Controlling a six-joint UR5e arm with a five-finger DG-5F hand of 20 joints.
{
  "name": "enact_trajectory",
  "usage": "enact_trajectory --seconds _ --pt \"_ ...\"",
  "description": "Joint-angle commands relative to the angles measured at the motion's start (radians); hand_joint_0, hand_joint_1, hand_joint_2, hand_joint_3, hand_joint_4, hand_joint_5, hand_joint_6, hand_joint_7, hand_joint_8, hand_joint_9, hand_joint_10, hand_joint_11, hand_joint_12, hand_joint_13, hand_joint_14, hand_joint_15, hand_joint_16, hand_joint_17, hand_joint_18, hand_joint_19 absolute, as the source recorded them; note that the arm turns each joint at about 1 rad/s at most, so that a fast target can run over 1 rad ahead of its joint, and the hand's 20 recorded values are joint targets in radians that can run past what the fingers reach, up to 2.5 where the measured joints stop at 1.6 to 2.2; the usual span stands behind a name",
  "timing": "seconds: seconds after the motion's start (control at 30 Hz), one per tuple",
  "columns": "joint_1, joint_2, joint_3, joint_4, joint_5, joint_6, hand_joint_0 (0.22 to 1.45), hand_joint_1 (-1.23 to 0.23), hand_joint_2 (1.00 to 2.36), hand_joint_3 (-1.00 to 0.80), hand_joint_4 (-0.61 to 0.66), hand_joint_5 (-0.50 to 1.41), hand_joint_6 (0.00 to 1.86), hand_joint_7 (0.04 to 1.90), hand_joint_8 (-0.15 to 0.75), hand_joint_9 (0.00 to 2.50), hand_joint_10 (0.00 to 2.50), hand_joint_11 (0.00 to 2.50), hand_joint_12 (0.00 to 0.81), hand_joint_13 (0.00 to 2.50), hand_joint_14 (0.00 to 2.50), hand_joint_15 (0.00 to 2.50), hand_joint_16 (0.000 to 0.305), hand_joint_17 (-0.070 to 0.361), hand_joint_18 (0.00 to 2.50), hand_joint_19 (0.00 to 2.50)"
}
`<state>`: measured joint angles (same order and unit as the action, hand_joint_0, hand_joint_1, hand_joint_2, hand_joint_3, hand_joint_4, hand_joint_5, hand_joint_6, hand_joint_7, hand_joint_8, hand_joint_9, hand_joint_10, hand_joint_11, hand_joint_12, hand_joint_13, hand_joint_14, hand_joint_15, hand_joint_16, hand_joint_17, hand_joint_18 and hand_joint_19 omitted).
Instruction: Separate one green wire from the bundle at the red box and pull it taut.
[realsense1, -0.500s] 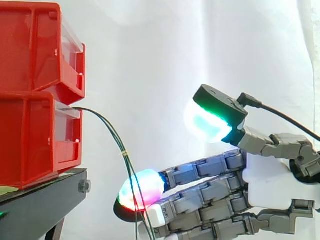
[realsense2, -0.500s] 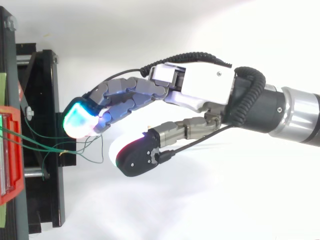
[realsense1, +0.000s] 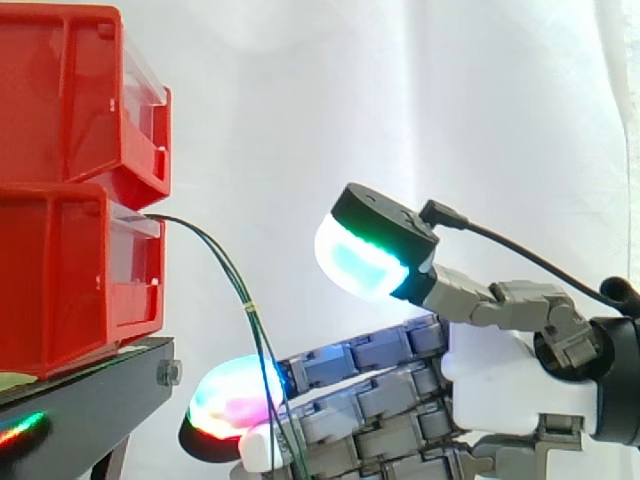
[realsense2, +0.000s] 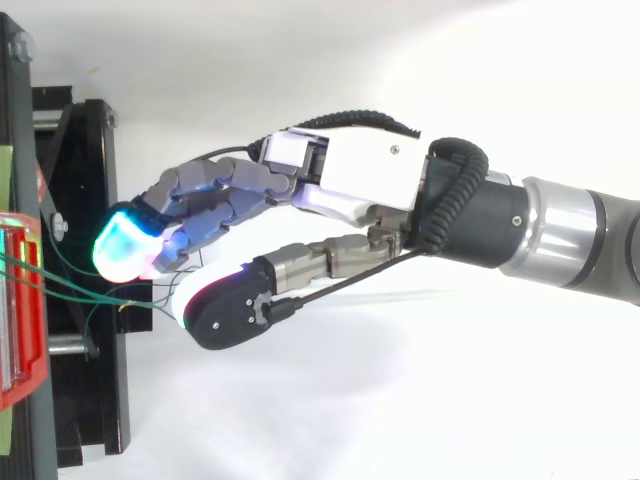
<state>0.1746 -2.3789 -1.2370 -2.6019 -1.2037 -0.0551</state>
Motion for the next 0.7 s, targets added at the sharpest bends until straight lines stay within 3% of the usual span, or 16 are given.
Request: enact_trajectory --seconds 0.0,0.4,0.67 --pt "0.0 -0.002 0.019 -0.017 0.0 -0.003 0.52 -0.59 1.0 -0.46 0.36 -0.15 0.5 0.85 0.307 0.72 0.01 0.24 0.397 0.41 0.01 0.15 0.061 0.138 0.36 0.3" --pt "0.02 -0.003 0.036 0.034 0.003 -0.049 0.55 -0.64 1.0 -0.47 0.37 -0.12 0.5 0.91 0.298 0.79 0.01 0.27 0.386 0.48 0.01 0.17 0.059 0.133 0.44 0.33" --pt "0.029 -0.017 0.036 0.037 0.013 -0.026 0.58 -0.67 1.0 -0.48 0.38 -0.1 0.5 0.95 0.295 0.84 0.01 0.29 0.384 0.53 0.01 0.19 0.057 0.129 0.48 0.36"
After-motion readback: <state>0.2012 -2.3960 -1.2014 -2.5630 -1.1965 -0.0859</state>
